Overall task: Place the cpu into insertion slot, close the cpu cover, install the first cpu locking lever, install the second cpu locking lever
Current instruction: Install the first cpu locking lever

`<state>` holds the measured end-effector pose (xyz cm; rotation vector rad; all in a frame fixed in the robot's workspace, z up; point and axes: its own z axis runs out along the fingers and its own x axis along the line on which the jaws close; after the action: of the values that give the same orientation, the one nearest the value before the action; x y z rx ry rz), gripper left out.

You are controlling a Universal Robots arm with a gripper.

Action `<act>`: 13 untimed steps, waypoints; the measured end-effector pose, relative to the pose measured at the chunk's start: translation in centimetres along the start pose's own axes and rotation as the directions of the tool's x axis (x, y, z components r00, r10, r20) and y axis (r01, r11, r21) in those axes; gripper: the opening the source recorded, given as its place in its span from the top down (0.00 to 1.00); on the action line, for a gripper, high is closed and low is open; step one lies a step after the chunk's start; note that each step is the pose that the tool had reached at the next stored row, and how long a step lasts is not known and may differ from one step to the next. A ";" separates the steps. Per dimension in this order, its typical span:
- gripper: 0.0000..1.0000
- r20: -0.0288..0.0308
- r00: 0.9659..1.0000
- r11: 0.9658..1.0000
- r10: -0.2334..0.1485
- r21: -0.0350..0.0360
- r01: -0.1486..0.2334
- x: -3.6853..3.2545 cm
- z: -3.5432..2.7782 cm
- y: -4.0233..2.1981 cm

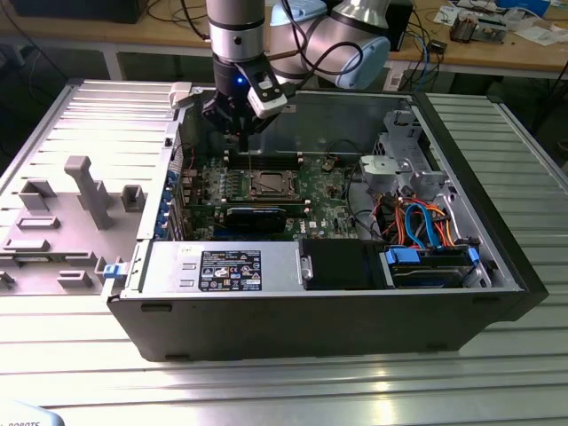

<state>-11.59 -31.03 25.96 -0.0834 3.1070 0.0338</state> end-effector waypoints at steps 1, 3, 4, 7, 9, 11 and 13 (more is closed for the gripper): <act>0.89 0.000 1.000 1.000 0.000 0.000 0.000 -0.08 0.02 0.00; 0.89 0.000 1.000 1.000 0.000 0.000 0.000 -0.26 0.05 -0.01; 0.89 0.000 1.000 1.000 0.000 0.000 0.000 -0.35 0.08 -0.02; 0.89 0.000 1.000 1.000 0.000 0.000 0.000 -0.56 0.12 -0.03; 0.89 0.000 1.000 1.000 0.000 0.000 0.000 -0.75 0.15 -0.04; 0.89 0.000 1.000 1.000 0.000 0.000 0.000 -0.97 0.16 -0.06; 0.89 0.000 1.000 1.000 0.000 0.000 0.000 -1.24 0.18 -0.07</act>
<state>-10.34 -31.03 25.81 -0.0831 3.1070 0.0337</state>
